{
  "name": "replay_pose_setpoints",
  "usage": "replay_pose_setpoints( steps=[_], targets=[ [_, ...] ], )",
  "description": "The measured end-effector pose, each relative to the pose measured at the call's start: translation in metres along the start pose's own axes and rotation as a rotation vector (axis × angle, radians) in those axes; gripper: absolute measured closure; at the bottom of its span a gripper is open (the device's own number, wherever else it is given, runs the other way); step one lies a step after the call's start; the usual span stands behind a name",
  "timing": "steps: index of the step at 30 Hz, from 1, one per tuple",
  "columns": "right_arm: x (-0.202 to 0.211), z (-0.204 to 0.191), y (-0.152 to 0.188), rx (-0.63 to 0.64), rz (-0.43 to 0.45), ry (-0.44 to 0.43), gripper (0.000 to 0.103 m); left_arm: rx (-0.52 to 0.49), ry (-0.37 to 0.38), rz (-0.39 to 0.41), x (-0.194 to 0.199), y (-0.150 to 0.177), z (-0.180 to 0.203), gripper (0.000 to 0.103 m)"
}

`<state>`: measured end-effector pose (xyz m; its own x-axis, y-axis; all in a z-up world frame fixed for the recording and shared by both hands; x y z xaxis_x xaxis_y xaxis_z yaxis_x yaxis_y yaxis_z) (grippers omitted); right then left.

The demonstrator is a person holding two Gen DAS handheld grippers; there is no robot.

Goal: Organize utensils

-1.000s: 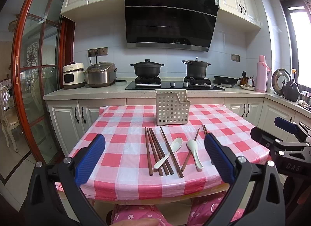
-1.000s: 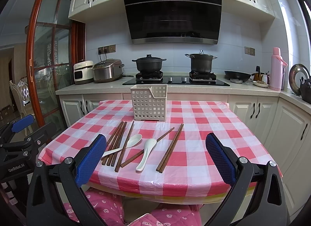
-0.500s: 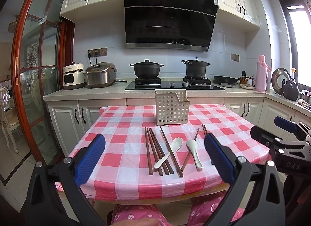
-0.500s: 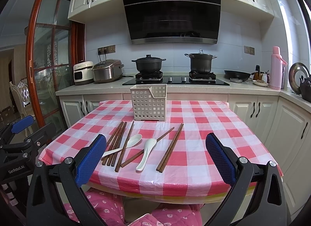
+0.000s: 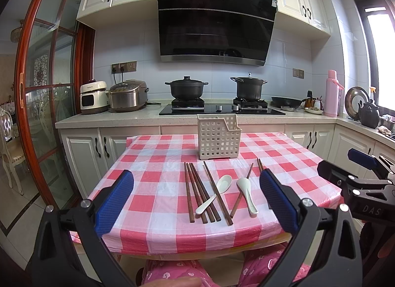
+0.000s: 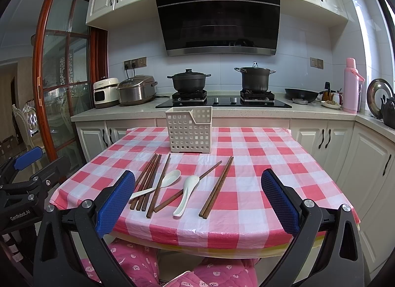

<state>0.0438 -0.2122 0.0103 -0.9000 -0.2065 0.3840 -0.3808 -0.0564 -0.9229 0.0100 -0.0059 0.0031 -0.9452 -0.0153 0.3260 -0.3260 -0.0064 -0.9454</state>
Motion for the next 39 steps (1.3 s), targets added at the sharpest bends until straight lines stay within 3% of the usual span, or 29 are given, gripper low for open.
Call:
replay_pose_setpoints(
  steps=[12, 19, 25, 32, 39],
  targets=[
    [-0.006, 0.001, 0.007, -0.013, -0.015, 0.005, 0.007, 0.000, 0.022, -0.025, -0.003, 0.001, -0.003, 0.005],
    [-0.033, 0.013, 0.017, -0.055, -0.084, 0.015, 0.007, 0.019, -0.008, -0.076, -0.020, 0.010, -0.011, 0.005],
    [-0.071, 0.024, 0.023, -0.085, -0.154, 0.026, 0.007, 0.082, -0.013, -0.161, -0.052, 0.023, -0.025, 0.005],
    [-0.127, 0.037, 0.027, -0.103, -0.244, 0.055, 0.007, 0.131, 0.004, -0.348, -0.120, 0.041, -0.037, 0.005],
    [-0.180, 0.047, 0.023, -0.121, -0.318, 0.076, 0.007, 0.172, 0.009, -0.407, -0.183, 0.033, -0.054, 0.005]
  ],
)
Point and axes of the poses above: each gripper's, at about its wrist camera, not at the fingertips, and x roughly against the way its jaws point, z to its right, y to its underside, the point moved 3 cm from there along -x, roughly the way its jaws point, and after that the axes turned 3 degrees about -z, right-handed, at the moved point
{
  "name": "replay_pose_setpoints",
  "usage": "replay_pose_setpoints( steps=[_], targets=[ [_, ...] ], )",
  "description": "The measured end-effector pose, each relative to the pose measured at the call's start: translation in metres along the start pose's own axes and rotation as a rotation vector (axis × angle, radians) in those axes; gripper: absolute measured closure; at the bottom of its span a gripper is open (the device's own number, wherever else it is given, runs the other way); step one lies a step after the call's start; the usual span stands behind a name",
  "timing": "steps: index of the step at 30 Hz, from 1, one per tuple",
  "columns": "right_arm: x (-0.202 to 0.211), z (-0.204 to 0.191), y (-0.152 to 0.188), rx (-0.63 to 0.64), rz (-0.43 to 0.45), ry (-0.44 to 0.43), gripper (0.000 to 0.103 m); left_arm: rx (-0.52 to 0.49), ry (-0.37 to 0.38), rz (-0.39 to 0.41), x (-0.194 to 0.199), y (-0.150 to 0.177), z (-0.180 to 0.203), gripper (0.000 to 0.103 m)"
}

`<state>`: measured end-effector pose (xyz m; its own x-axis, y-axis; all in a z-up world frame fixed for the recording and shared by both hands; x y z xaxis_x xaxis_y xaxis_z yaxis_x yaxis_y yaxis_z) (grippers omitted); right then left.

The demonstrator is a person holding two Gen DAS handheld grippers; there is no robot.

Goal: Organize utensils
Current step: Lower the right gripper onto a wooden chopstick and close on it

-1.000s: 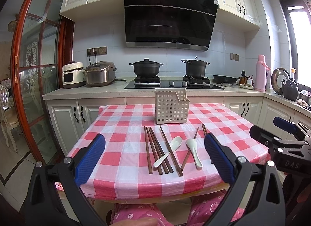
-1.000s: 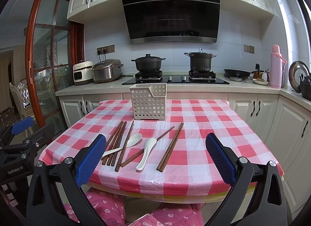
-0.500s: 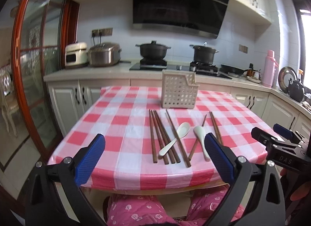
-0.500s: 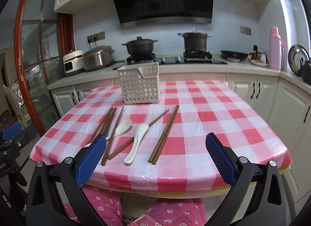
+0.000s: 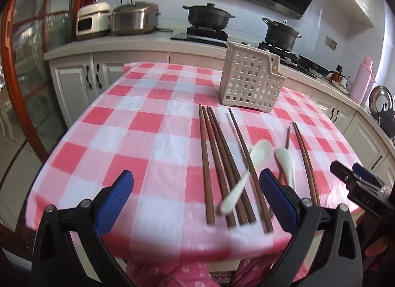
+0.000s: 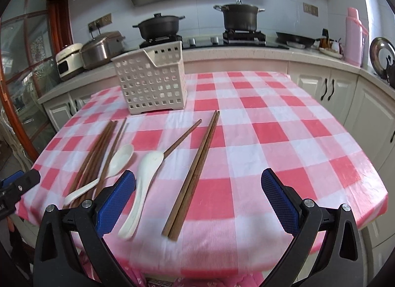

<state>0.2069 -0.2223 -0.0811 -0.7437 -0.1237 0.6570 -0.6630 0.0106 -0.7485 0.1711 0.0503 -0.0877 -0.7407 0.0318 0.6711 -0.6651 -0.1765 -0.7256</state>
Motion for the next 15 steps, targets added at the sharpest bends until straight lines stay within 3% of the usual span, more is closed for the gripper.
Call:
replay_pose_setpoints(
  steps=[8, 15],
  targets=[
    [-0.036, 0.009, -0.030, -0.030, -0.056, 0.041, 0.008, 0.000, -0.048, -0.092, -0.047, -0.039, -0.006, 0.005],
    [-0.077, 0.025, -0.042, -0.063, -0.171, 0.103, 0.040, 0.014, -0.039, -0.197, -0.087, -0.050, -0.014, 0.005]
  ],
)
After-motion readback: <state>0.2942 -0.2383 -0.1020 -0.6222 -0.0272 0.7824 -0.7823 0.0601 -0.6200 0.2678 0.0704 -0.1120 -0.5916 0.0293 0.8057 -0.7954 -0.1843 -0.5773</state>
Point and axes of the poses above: each gripper's, at about its wrist camera, not at the fingertips, and x roughly against the way its jaws point, z to its right, y to its underside, the point moved 3 cm from there along -x, roughly the way its jaws point, and after that the axes turned 3 degrees about -z, right-handed, at the moved point
